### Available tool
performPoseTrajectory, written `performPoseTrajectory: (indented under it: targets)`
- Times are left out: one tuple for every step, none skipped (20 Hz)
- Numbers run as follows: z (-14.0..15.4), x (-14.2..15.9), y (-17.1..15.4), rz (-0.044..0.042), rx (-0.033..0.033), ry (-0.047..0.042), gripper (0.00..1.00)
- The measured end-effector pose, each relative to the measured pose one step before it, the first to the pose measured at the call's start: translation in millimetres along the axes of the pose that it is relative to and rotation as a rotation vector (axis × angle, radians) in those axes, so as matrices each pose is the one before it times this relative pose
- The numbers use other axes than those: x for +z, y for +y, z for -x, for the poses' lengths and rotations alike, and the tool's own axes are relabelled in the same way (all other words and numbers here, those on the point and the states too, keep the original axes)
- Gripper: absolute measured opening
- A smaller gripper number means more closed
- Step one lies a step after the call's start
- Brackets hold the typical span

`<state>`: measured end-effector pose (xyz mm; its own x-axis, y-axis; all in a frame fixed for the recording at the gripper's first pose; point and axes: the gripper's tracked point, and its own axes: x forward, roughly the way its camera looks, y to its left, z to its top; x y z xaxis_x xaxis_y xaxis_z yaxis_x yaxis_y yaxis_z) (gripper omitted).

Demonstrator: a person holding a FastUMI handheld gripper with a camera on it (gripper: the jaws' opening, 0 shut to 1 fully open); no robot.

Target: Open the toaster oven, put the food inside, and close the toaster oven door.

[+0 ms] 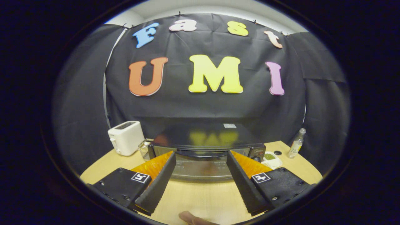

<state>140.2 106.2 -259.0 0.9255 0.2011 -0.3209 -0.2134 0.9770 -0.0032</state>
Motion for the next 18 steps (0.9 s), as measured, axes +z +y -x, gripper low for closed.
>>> performPoseTrajectory:
  targets:
    - [16.69, 12.41, 1.27, 0.00393, 0.00455, -0.02902, 1.00]
    - [16.48, 14.54, -0.02, 0.01172, 0.00248, -0.02812, 1.00]
    - [19.03, 14.43, -0.21, 0.01154, -0.00560, -0.02878, 1.00]
    - [17.55, 14.76, -2.30, 0.00806, -0.00988, -0.02857, 1.00]
    - [17.65, 14.49, -1.68, 0.00585, -0.00700, -0.02968, 1.00]
    - [16.97, 14.77, -1.67, -0.00187, -0.00510, -0.02158, 1.00]
    - [17.57, 10.14, 0.45, -0.00699, 0.00737, -0.01862, 1.00]
    - [17.63, 12.92, 0.26, -0.01282, 0.00265, -0.01680, 1.00]
    - [18.40, 11.30, -2.80, -0.00878, -0.00033, -0.01564, 1.00]
    - [17.25, 10.50, -2.01, -0.00157, 0.00116, -0.01314, 1.00]
    - [15.69, 8.38, -3.18, 0.00372, -0.00370, -0.01338, 1.00]
    - [15.12, 7.79, -4.75, 0.00803, -0.01048, -0.01680, 1.00]
    - [13.95, 6.19, -5.50, 0.01169, -0.01286, -0.01505, 1.00]
    - [12.82, 3.95, -5.73, 0.01411, -0.01520, -0.01401, 1.00]
    - [9.84, 1.07, -2.80, 0.01204, -0.00580, -0.00994, 1.00]
    - [9.17, -2.40, -2.31, 0.00836, -0.00664, -0.00548, 1.00]
    - [6.99, -3.91, -4.03, 0.00789, -0.01065, -0.00357, 1.00]
    - [5.33, -5.86, -3.83, 0.00613, -0.01239, 0.00399, 1.00]
